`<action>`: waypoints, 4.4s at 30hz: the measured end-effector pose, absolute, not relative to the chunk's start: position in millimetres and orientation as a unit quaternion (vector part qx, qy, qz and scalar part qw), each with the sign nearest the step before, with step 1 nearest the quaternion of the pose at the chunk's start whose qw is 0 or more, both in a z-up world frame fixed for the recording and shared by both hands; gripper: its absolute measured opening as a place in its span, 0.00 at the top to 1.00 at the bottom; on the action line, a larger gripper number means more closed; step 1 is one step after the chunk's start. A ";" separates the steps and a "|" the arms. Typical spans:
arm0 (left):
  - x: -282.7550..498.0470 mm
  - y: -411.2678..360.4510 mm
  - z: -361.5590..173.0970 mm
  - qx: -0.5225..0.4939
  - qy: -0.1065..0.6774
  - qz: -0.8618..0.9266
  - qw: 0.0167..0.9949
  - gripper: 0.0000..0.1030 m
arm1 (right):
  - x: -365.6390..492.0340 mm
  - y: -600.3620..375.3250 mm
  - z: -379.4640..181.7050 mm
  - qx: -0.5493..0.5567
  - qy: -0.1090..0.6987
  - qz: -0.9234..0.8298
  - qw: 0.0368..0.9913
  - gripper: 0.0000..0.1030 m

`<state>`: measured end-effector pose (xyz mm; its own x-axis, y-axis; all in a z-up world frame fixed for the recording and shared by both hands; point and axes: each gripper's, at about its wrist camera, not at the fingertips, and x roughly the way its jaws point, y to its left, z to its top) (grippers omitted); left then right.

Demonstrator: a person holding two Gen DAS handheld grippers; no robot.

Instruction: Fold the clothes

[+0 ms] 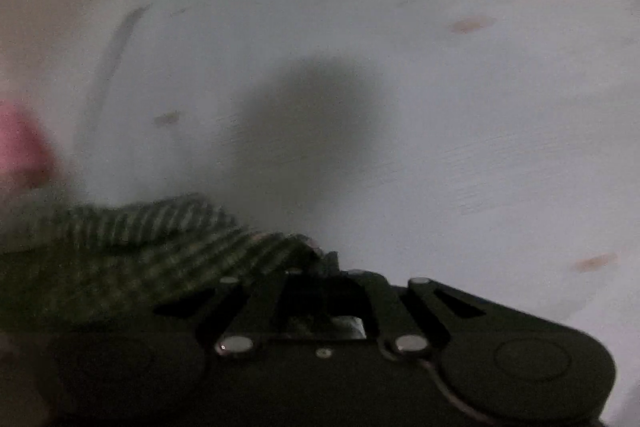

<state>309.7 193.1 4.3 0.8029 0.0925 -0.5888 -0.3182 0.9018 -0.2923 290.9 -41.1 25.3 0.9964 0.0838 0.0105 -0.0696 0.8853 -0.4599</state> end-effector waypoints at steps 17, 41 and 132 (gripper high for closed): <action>256.7 -66.3 -36.2 -0.100 0.351 -0.046 0.930 0.15 | 194.2 -347.9 -32.6 -0.069 0.332 0.133 0.932 0.93; 269.1 -122.9 -72.3 0.011 0.395 -0.102 0.913 0.15 | 159.1 -385.4 -120.6 -0.020 0.430 0.060 0.901 0.36; 147.7 -83.3 223.9 0.055 -0.254 -0.001 0.966 0.96 | 124.4 -393.5 205.7 -0.200 -0.323 -0.053 0.924 0.98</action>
